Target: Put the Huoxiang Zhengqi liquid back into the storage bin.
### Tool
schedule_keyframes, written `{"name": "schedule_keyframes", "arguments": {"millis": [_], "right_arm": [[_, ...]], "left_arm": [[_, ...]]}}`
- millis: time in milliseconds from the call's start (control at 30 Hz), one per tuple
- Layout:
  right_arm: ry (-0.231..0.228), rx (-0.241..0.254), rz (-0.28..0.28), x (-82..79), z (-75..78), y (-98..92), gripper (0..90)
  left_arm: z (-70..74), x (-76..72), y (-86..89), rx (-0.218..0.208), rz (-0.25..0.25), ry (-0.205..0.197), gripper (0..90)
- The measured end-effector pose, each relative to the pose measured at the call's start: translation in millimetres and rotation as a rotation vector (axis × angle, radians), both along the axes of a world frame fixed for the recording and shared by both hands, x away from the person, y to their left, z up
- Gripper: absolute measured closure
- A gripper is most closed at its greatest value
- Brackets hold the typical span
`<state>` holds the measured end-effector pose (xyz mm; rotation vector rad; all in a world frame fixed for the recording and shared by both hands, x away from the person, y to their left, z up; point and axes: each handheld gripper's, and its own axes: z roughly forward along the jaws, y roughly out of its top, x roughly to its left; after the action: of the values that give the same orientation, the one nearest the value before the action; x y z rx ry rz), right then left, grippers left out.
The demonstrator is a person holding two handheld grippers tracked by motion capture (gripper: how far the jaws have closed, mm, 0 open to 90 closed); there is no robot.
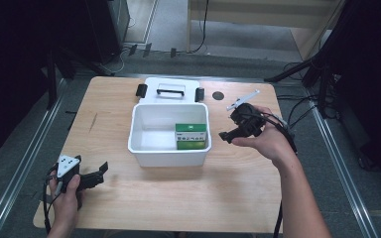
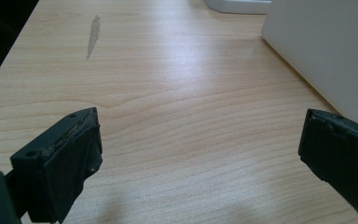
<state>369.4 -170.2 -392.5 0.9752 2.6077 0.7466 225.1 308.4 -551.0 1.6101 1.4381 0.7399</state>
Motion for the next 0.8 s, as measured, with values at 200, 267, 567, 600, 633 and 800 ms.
{"name": "schedule_keyframes", "arguments": {"millis": [200,267,567,600,633,800], "right_arm": [[-0.067,0.063,-0.08,-6.0,-21.4,-17.0,26.5],[-0.087,0.109,-0.087,-9.7,-28.4,-22.1,26.6],[-0.213,0.205,-0.202,-26.3,-58.1,-46.9,26.7],[-0.237,0.239,-0.242,-29.8,-63.6,-54.3,26.7],[-0.237,0.239,-0.242,-29.8,-63.6,-54.3,26.7],[-0.288,0.283,-0.295,-38.9,-76.2,-69.6,26.9]], "left_arm": [[0.0,0.0,0.2,-0.002,0.001,0.001,0.3],[0.0,0.0,0.3,-0.003,0.001,0.001,0.3],[0.1,0.0,0.1,0.0,0.0,0.001,0.3],[0.0,0.1,-0.1,0.001,-0.001,0.0,0.3],[0.0,0.0,-0.2,0.001,0.0,-0.001,0.3],[0.0,0.0,-0.3,0.003,0.0,0.0,0.3]]}}
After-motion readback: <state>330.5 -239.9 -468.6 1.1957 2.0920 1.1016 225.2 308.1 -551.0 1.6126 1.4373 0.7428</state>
